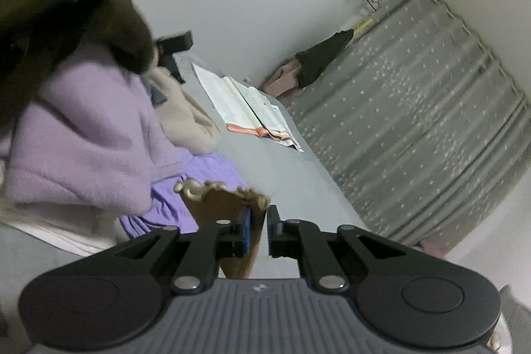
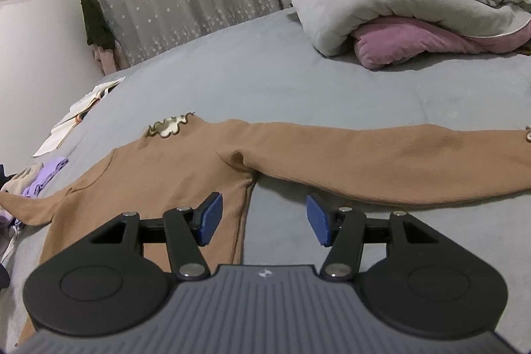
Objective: Fold clothes
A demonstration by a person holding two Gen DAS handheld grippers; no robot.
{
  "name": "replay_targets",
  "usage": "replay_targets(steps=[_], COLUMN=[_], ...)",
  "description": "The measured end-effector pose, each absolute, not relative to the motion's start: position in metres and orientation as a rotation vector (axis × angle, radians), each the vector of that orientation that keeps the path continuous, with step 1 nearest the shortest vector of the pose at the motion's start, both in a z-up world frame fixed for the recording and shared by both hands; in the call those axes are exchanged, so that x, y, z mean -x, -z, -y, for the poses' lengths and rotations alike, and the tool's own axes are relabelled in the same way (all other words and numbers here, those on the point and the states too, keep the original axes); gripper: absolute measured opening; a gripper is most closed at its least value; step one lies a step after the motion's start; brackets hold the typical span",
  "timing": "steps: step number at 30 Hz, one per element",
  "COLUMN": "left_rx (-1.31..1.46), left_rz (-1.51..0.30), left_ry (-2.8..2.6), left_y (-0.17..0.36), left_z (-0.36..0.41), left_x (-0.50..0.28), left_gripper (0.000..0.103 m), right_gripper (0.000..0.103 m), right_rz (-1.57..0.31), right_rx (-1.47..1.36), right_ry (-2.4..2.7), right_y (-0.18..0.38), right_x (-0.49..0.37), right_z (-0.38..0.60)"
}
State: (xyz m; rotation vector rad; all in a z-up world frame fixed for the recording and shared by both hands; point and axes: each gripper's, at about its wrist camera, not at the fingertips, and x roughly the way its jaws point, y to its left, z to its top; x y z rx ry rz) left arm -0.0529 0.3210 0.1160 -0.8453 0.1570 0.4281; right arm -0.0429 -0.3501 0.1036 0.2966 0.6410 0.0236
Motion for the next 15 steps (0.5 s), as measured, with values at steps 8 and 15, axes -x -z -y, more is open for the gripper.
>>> replay_targets(steps=[8,15], left_rx=[0.737,0.298], left_rz=[-0.116,-0.589], left_ry=[-0.372,0.071], left_y=[-0.156,-0.103], left_z=[-0.294,-0.154], left_x=[0.077,0.077], left_gripper=[0.058,0.062], right_gripper=[0.071,0.071], right_rz=[-0.675,-0.783], right_rx=[-0.231,-0.096], right_ry=[-0.071,-0.181], right_y=[-0.105,-0.101], right_x=[0.052,0.075], right_z=[0.349,0.324])
